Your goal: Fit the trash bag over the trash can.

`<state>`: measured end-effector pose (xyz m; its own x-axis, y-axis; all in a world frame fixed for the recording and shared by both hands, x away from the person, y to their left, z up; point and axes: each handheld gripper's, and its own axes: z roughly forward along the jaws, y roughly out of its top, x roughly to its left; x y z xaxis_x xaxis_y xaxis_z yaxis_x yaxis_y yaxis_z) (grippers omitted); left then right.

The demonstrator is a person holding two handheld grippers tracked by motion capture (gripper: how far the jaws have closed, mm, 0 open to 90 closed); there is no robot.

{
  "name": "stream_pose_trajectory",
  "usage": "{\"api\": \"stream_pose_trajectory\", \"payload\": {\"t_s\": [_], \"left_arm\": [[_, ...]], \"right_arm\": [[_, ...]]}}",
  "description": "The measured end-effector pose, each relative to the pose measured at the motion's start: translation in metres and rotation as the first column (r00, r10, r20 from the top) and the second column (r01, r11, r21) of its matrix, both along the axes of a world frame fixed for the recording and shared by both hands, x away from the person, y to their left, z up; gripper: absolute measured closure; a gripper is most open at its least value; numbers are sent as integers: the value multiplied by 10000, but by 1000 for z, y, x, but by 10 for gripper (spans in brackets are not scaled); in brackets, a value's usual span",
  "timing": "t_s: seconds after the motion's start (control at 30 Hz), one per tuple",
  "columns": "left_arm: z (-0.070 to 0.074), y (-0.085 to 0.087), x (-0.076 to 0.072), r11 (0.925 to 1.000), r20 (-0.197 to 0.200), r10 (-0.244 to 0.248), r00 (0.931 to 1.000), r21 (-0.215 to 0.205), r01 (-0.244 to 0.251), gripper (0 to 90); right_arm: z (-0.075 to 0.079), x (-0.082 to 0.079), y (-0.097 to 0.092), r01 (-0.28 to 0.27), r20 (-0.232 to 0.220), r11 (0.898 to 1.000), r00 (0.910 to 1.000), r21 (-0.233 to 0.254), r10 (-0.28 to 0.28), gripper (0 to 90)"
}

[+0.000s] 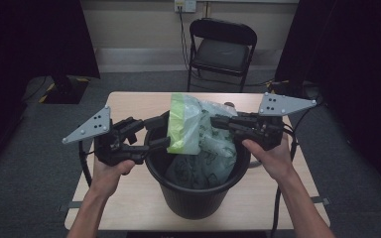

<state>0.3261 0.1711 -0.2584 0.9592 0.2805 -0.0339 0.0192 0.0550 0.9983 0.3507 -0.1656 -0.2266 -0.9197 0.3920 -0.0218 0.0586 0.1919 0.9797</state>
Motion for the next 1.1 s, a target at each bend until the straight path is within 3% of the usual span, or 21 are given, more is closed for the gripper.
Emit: {"api": "stream_pose_trajectory", "payload": {"t_s": [0.17, 0.27, 0.3, 0.47, 0.53, 0.6, 0.73, 0.83, 0.97, 1.03, 1.1], "left_arm": [[5, -14, -2, 9986, 67, -247, 9997, 469, 243, 562], [9, -17, -6, 9988, 275, -286, 9992, 418, 274, 668], [10, -17, -7, 9987, 376, -339, 9987, 386, 324, 732], [19, -17, -17, 9985, 854, -452, 9953, 335, 425, 862], [18, -18, -18, 9978, 1036, -48, 9946, 659, -20, 883], [13, -15, -14, 9973, 933, 188, 9955, 692, -253, 893], [2, -9, 0, 9959, 505, 611, 9968, 636, -643, 898], [-1, -10, 6, 9932, 428, 907, 9950, 696, -935, 898], [1, -17, 10, 9930, 384, 862, 9955, 783, -890, 898], [5, -20, 8, 9952, 435, 679, 9967, 672, -707, 898], [8, -20, 5, 9949, 582, 673, 9960, 709, -713, 897]], "right_arm": [[6, -1, 15, -293, 109, 9995, 9995, -141, 295, 900], [11, -1, 26, -495, 245, 9987, 9985, -113, 498, 900], [12, -1, 31, -548, 261, 9983, 9981, -202, 553, 900], [11, 1, 54, -921, 151, 9930, 9955, -741, 934, 868], [7, 1, 61, -889, 172, 9904, 9957, -1055, 912, 792], [4, -1, 60, -665, 254, 9907, 9972, -1191, 700, 720], [7, -5, 45, -243, 365, 9967, 9990, -775, 272, 634], [11, -7, 36, -530, 249, 9980, 9982, -332, 538, 618], [12, -11, 39, -1007, 184, 9949, 9947, -90, 1009, 541], [10, -11, 45, -907, 141, 9950, 9957, -428, 914, 583], [9, -10, 47, -1086, 129, 9924, 9939, -577, 1095, 781]]}}
